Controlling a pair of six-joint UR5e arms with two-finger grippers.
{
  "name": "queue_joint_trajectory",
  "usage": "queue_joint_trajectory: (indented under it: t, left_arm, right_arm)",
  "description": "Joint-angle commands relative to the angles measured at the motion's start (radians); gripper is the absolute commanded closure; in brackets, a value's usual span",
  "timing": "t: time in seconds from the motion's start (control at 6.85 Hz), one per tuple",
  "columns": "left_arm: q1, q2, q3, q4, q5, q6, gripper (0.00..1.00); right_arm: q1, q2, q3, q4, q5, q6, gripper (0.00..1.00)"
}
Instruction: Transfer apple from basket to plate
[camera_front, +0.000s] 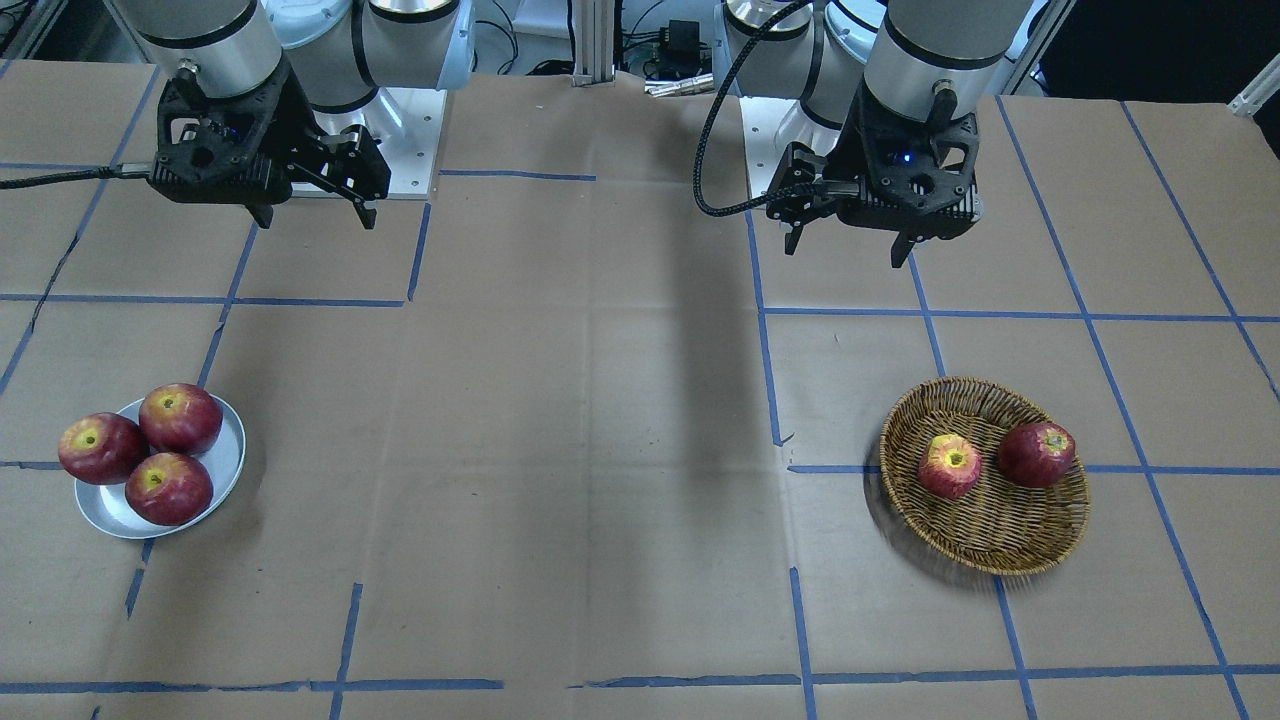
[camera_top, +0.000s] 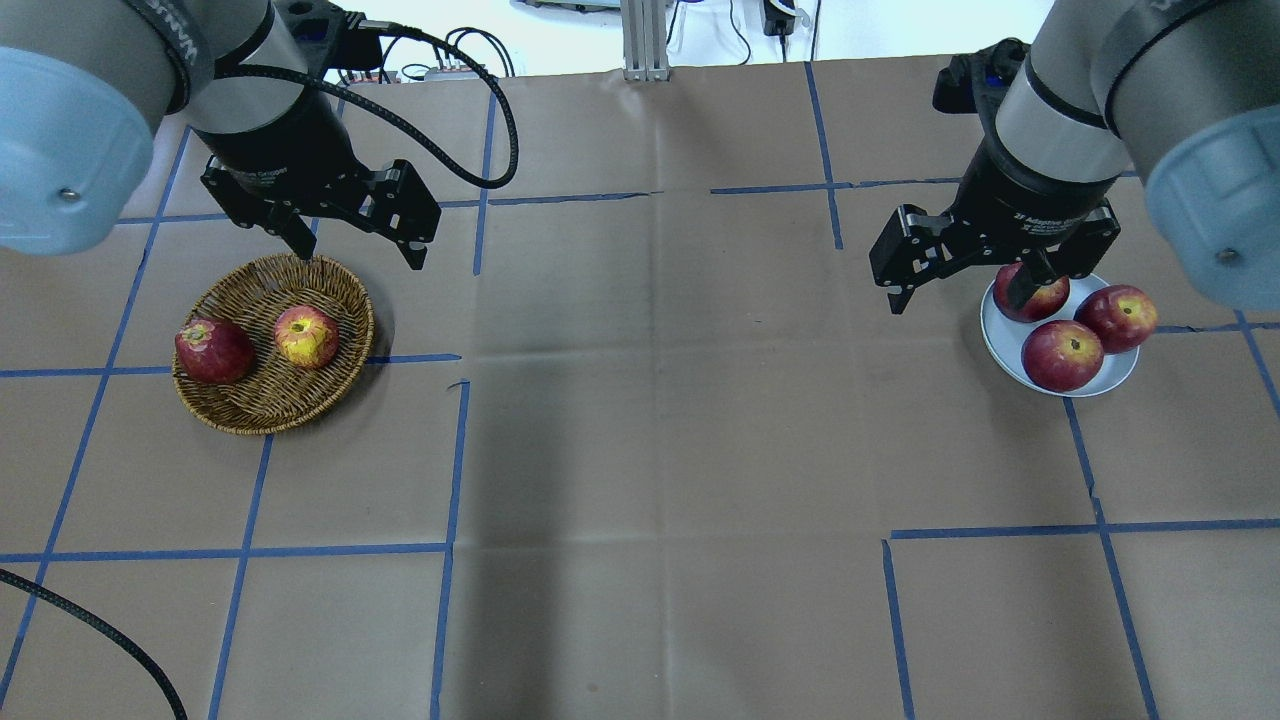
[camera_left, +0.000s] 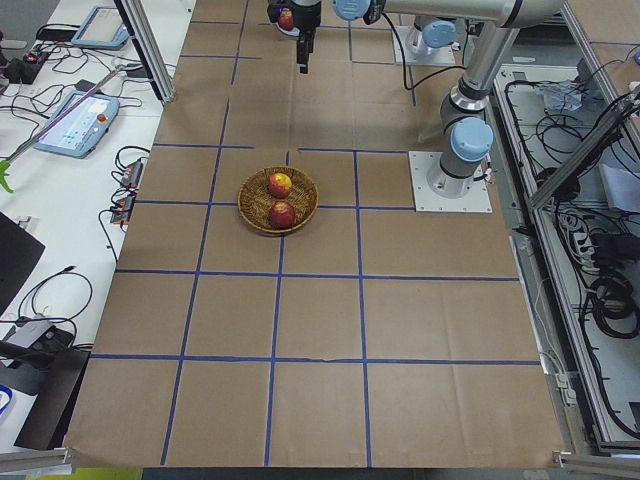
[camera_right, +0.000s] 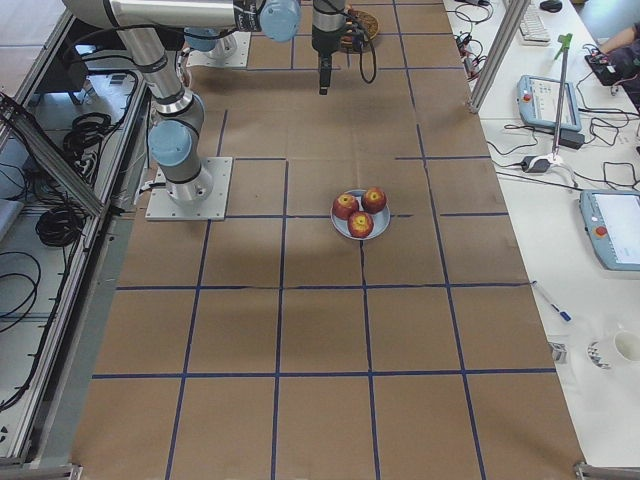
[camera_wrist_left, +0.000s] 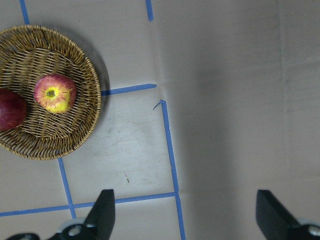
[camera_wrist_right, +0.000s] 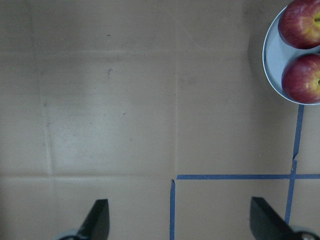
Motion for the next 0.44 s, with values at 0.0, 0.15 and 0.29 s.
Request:
queue_joint_trajectory:
  t: [0.0,0.15,0.29]
  left_arm:
    - [-0.001,-0.006,0.002,0.004,0.004,-0.004,0.0]
    - [0.001,-0.014,0.002,0.004,-0.004,0.009,0.0]
    - [0.001,-0.014,0.0,0.003,-0.002,0.007,0.0]
  right_arm:
    - [0.0,0.0,-0.001,0.002,-0.001,-0.002,0.0]
    - [0.0,0.0,-0.001,0.0,-0.001,-0.002,0.0]
    - [0.0,0.0,-0.003,0.0,0.0,-0.002,0.0]
